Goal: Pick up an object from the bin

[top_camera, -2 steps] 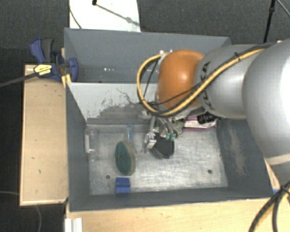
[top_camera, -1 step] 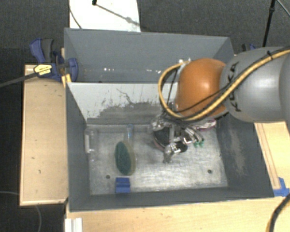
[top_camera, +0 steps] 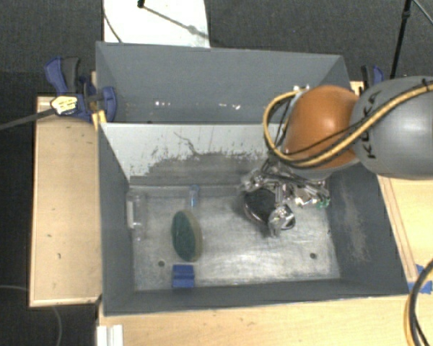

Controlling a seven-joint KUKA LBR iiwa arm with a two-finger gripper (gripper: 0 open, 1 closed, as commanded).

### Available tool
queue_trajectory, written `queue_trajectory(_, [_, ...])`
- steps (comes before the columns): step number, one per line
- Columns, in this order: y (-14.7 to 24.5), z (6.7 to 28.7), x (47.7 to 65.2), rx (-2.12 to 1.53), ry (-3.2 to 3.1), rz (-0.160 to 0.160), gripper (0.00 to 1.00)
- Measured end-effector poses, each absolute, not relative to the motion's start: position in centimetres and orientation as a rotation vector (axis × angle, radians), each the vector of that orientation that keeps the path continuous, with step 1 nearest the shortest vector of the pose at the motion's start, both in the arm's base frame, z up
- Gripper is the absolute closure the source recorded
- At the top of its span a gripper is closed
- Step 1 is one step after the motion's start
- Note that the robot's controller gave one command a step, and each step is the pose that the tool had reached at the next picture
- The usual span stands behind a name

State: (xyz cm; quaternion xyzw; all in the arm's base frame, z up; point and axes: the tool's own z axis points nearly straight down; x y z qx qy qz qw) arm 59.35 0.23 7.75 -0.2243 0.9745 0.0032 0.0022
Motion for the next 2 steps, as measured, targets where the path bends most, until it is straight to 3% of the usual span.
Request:
queue_trajectory(1, [0.3,7.8,59.3,-0.7,3.059,0.01,1.0])
queue_trajectory(2, [3.5,22.3,58.7,-0.646,3.063,-0.001,1.0])
